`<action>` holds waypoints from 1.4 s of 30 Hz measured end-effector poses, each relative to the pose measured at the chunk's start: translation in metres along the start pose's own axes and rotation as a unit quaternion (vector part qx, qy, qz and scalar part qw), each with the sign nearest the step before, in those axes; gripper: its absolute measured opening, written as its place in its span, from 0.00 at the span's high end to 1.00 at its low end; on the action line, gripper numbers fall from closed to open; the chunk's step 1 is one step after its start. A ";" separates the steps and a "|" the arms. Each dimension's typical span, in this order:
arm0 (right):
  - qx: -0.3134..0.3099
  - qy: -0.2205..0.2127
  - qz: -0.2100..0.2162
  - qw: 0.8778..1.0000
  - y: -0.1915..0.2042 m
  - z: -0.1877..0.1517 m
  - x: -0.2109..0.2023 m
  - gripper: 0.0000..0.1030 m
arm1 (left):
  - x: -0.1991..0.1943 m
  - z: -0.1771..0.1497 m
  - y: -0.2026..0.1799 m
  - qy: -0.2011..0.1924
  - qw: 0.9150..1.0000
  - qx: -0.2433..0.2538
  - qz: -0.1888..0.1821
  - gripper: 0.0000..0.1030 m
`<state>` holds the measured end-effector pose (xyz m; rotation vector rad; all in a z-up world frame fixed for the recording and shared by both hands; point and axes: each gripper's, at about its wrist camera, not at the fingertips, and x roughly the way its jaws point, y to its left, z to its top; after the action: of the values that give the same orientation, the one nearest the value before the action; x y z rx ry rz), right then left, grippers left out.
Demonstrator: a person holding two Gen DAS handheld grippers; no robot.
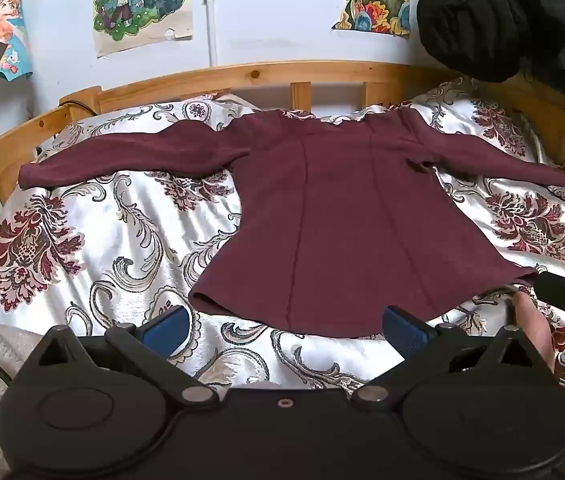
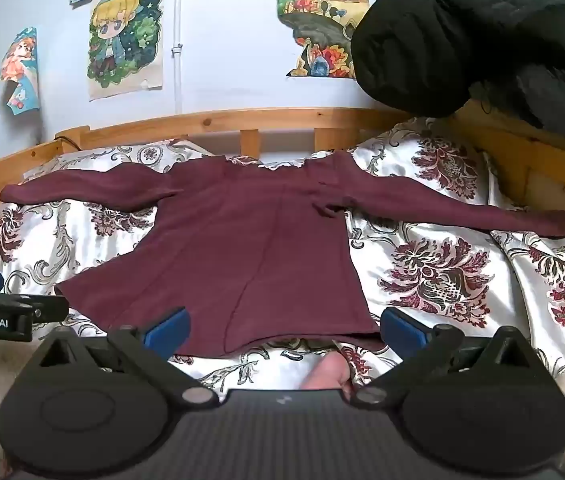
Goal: Fold small clothes
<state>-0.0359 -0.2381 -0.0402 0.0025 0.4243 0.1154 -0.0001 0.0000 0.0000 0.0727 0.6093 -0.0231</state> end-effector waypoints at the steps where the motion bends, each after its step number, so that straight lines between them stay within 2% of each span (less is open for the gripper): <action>1: 0.000 0.000 0.000 1.000 0.000 0.000 0.000 0.00 | 0.000 0.000 0.000 -0.001 1.000 0.000 0.000 0.01; 42: 0.004 0.001 0.001 1.000 0.000 -0.001 -0.001 0.00 | 0.000 0.000 -0.001 0.001 1.000 0.002 0.000 0.01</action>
<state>-0.0373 -0.2386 -0.0403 0.0107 0.4261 0.1158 -0.0003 -0.0007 -0.0001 0.0777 0.6116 -0.0241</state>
